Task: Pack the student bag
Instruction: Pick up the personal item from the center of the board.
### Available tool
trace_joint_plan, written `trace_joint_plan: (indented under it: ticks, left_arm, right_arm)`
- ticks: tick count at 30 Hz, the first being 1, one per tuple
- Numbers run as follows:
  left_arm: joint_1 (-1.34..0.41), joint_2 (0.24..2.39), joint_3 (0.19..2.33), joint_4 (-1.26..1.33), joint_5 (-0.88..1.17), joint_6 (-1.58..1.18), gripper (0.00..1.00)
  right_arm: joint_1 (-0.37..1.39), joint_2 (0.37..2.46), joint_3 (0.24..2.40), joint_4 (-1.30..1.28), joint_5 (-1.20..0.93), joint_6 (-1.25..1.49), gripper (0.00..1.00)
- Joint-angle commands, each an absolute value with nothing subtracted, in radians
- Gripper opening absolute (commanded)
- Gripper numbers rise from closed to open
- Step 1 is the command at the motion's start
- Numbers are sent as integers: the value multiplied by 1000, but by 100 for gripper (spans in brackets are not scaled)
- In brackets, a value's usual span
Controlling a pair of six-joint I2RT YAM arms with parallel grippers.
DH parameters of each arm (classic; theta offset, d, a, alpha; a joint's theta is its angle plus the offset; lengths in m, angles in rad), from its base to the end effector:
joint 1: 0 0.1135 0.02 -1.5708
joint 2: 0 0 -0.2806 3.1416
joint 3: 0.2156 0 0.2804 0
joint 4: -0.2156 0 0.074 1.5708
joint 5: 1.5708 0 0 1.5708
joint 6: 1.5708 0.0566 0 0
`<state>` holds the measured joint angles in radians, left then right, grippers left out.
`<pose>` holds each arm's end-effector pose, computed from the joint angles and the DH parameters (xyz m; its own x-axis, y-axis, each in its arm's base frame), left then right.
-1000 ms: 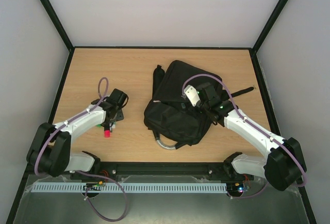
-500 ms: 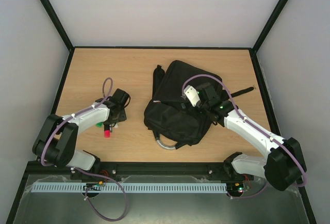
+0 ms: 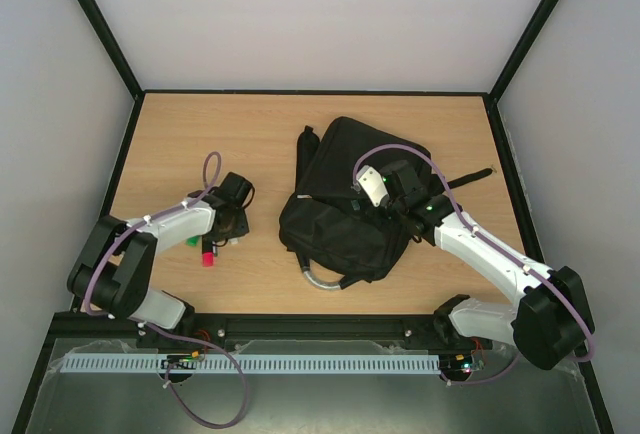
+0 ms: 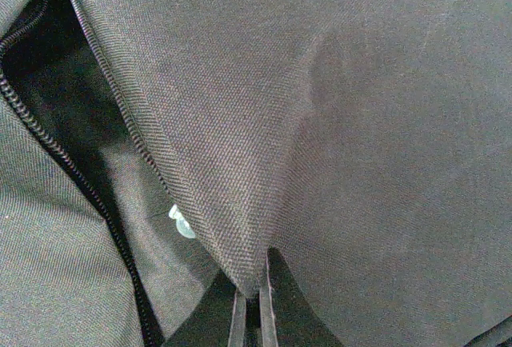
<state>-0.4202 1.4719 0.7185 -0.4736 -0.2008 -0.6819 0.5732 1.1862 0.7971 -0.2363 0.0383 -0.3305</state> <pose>0.2573 -0.1026 0.1272 -0.8806 -0.2830 -0.3800 -0.2791 0.9580 -0.0667 0.2505 0.1591 0.2488 -0.2978 -0.5782 -0.7596 -0.6475 0.7070 -0.2843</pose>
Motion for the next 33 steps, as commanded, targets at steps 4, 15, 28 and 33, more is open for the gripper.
trace_joint_plan:
  ticks: [4, 15, 28, 33]
  left_arm:
    - [-413, 1497, 708, -466, -169, -678, 24]
    - [-488, 1335, 766, -531, -113, -704, 9]
    - [-833, 1269, 905, -226, 118, -736, 3]
    - [-899, 1384, 947, -155, 161, -752, 3]
  right_arm:
    - [571, 1161, 790, -224, 21, -334, 1]
    - [571, 1155, 790, -222, 18, -331, 1]
    - [571, 1151, 790, -219, 16, -320, 1]
    - [571, 1144, 787, -218, 12, -318, 1]
